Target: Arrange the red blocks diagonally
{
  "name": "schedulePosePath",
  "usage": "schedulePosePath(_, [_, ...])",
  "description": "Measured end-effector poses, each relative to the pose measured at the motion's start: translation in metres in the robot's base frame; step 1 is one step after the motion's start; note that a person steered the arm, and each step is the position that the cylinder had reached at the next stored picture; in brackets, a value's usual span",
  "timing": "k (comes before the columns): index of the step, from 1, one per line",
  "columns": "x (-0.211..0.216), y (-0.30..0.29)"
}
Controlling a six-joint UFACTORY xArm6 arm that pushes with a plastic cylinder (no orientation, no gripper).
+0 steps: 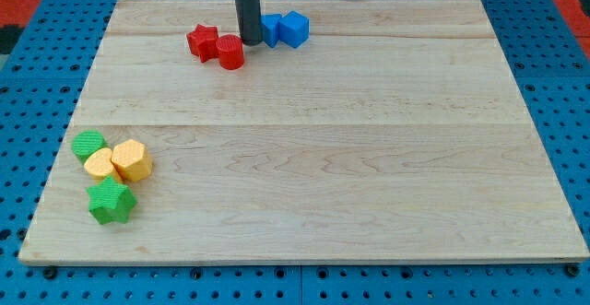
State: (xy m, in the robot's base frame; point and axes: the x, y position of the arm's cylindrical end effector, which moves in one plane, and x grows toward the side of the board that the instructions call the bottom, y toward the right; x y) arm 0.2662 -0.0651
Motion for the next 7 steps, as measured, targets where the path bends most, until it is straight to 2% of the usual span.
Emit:
schedulePosePath(1, [-0.041,-0.048])
schedulePosePath(2, [-0.026,-0.084])
schedulePosePath(3, [0.024,-0.03])
schedulePosePath(4, [0.046,-0.021])
schedulePosePath(5, [0.048,-0.081])
schedulePosePath(6, [0.065,-0.02])
schedulePosePath(7, [0.061,0.007])
